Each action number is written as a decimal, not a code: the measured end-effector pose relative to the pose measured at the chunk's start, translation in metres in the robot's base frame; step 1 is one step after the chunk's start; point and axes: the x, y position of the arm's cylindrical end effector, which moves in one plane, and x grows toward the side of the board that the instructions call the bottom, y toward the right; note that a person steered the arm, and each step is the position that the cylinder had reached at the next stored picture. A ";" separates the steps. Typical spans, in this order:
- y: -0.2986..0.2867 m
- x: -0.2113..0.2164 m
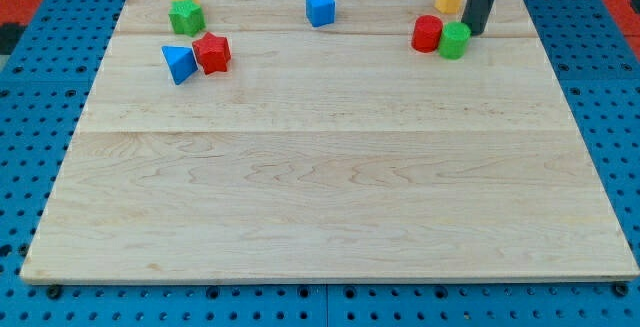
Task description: Separate the red circle from green circle
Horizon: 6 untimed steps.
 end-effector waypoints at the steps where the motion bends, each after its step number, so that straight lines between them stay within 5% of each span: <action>1: 0.008 -0.012; 3: 0.040 -0.093; 5: -0.025 -0.089; 6: -0.043 -0.046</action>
